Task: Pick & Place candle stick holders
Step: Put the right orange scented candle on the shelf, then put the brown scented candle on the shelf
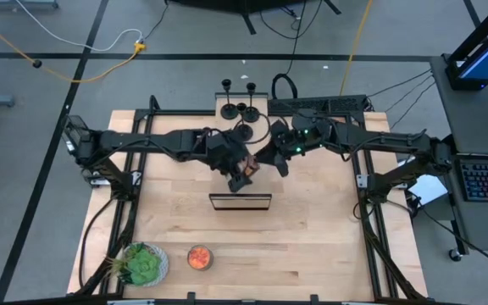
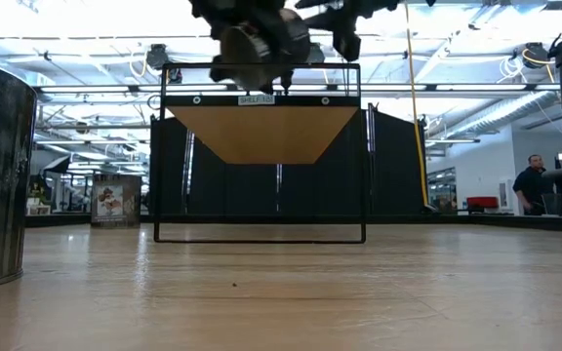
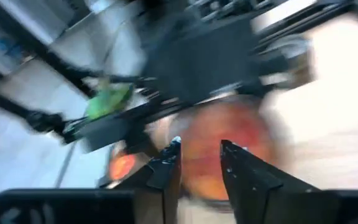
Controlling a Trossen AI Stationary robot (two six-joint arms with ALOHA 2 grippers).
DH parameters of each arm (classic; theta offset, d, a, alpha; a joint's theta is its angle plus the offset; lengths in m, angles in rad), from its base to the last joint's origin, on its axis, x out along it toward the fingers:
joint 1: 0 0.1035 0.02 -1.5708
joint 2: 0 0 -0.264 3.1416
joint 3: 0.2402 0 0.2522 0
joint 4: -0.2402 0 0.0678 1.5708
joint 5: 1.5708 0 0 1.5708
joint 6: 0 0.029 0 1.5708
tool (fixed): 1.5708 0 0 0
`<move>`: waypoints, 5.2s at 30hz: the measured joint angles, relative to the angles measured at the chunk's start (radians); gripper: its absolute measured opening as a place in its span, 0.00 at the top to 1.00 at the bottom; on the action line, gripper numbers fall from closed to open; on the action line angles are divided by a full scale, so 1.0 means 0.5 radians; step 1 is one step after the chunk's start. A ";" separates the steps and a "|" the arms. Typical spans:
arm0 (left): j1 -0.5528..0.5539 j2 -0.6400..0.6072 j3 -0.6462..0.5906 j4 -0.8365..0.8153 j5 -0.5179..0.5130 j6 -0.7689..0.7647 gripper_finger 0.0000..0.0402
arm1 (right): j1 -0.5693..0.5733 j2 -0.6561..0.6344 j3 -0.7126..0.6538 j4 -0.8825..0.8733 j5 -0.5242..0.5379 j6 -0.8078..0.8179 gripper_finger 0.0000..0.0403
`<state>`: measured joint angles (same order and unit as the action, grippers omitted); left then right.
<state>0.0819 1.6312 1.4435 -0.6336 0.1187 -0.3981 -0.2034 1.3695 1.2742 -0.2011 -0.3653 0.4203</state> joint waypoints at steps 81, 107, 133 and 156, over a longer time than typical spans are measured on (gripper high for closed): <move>-0.126 -0.321 -1.363 2.156 -1.651 -0.050 0.09 | -0.092 -1.123 -0.862 0.261 0.425 -0.031 0.74; -0.125 -0.320 -1.366 2.203 -1.580 0.124 0.06 | -0.092 -1.123 -0.862 0.268 0.425 -0.041 0.74; -0.086 -0.426 -1.360 2.167 -1.497 0.337 0.03 | -0.092 -1.123 -0.862 0.259 0.409 -0.065 0.74; -0.086 -1.044 -1.359 1.888 -1.493 0.444 0.03 | -0.091 -1.123 -0.861 0.248 0.408 -0.080 0.74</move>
<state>0.0387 1.1095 0.7639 0.3105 -0.6280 -0.1763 -0.2489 0.8078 0.8436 -0.0769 -0.1612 0.3805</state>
